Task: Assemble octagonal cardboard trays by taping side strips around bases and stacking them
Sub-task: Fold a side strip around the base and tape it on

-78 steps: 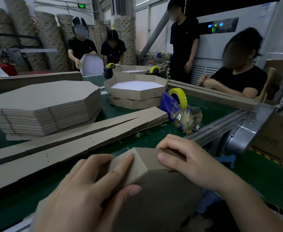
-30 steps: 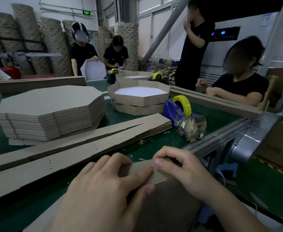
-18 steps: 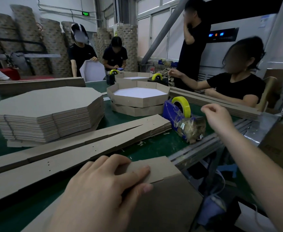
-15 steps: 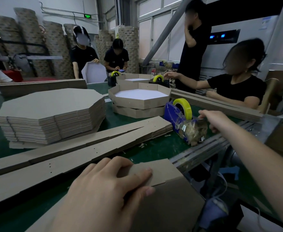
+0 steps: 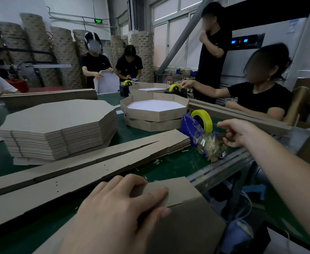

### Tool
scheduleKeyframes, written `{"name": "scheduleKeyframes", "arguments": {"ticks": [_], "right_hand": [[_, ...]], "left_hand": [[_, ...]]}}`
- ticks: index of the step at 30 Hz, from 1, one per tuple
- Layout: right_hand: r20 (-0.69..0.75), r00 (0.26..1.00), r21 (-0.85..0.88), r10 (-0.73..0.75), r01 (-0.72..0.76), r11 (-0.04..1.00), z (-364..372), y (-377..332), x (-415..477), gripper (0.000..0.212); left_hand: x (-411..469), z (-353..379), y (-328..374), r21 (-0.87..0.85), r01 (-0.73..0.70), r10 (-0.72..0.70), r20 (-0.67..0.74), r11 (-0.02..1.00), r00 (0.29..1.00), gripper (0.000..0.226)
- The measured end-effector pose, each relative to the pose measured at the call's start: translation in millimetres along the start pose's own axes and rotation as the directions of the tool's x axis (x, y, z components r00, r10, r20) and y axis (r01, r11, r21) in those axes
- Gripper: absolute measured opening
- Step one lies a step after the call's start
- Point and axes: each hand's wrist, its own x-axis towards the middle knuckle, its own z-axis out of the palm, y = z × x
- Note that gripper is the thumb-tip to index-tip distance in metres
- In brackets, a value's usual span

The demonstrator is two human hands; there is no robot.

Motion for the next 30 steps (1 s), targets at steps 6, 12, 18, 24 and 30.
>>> {"name": "scheduleKeyframes", "arguments": {"ticks": [6,12,18,24,30], "right_hand": [[-0.038,0.993,0.164,-0.112,0.117,0.980,0.0,11.8,-3.5,0.019],[0.017,0.944,0.472,-0.330,0.283,0.835,-14.1,47.8,-9.4,0.019],[0.045,0.885,0.622,-0.464,0.339,0.706,-16.1,76.3,-15.5,0.045],[-0.110,0.898,0.168,-0.426,0.439,0.883,-24.4,93.5,-15.5,0.019],[-0.188,0.803,-0.493,-0.565,0.421,0.761,-35.8,91.0,-56.8,0.007]], "left_hand": [[-1.0,-0.1,-1.3,0.009,-0.004,0.005,-0.018,1.000,1.000,0.035],[0.7,-1.0,-2.4,0.014,-0.019,0.019,-0.027,1.000,0.999,0.036],[2.5,0.4,-0.5,0.000,-0.014,0.014,-0.021,1.000,1.000,0.036],[2.0,-0.3,0.0,-0.002,-0.003,0.003,-0.024,1.000,1.000,0.036],[-0.1,-0.9,1.3,-0.030,0.041,-0.042,-0.026,0.999,0.999,0.035]]}}
